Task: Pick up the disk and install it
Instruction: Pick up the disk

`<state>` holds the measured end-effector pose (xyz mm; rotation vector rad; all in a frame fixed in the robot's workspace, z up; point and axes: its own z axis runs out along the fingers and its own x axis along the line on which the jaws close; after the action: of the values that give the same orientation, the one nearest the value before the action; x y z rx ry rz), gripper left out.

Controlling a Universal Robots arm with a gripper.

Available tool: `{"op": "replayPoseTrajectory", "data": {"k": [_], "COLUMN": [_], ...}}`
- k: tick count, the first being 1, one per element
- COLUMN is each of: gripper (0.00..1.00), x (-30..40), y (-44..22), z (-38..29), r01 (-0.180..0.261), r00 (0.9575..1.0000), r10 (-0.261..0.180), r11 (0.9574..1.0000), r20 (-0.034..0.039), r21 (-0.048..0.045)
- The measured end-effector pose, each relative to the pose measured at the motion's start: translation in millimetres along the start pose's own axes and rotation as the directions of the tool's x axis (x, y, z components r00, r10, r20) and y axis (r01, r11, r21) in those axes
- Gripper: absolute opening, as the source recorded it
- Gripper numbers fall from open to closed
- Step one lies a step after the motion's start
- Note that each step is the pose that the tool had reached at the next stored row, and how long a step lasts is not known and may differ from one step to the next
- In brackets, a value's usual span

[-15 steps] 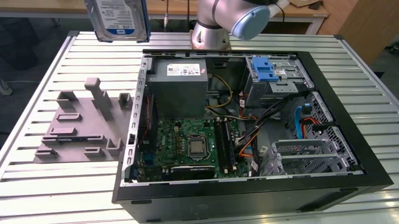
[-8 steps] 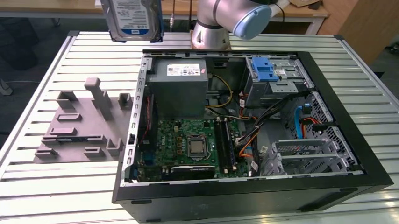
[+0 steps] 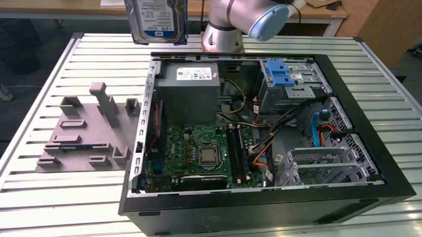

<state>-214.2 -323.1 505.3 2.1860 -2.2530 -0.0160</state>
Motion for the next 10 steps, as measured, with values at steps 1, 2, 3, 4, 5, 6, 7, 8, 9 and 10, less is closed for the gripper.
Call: {"op": "replayPoseTrajectory", "data": {"k": [1,2,3,4,5,6,7,8,9,10], "gripper": [0.36,0.36,0.36,0.36,0.36,0.36,0.36,0.36,0.36,0.36], "x": [-0.1,-0.3,-0.4,-0.5,-0.5,-0.6,-0.7,-0.8,-0.9,-0.9], "y": [-4.2,-8.0,-11.6,-15.1,-18.6,-21.8,-24.8,-27.0,-28.7,-29.7], "z": [-0.1,-0.1,-0.1,-0.1,-0.2,-0.2,-0.3,-0.3,-0.3,-0.3], "r01": [0.0,0.0,0.0,0.0,0.0,0.0,0.0,0.0,0.0,0.0], "r00": [1.0,1.0,1.0,1.0,1.0,1.0,1.0,1.0,1.0,1.0], "r10": [0.0,0.0,0.0,0.0,0.0,0.0,0.0,0.0,0.0,0.0], "r11": [1.0,1.0,1.0,1.0,1.0,1.0,1.0,1.0,1.0,1.0], "r20": [0.0,0.0,0.0,0.0,0.0,0.0,-0.0001,0.0,-0.0001,0.0], "r21": [-0.0001,-0.0001,0.0,0.0,-0.0001,0.0,-0.0001,-0.0001,-0.0001,0.0]}}
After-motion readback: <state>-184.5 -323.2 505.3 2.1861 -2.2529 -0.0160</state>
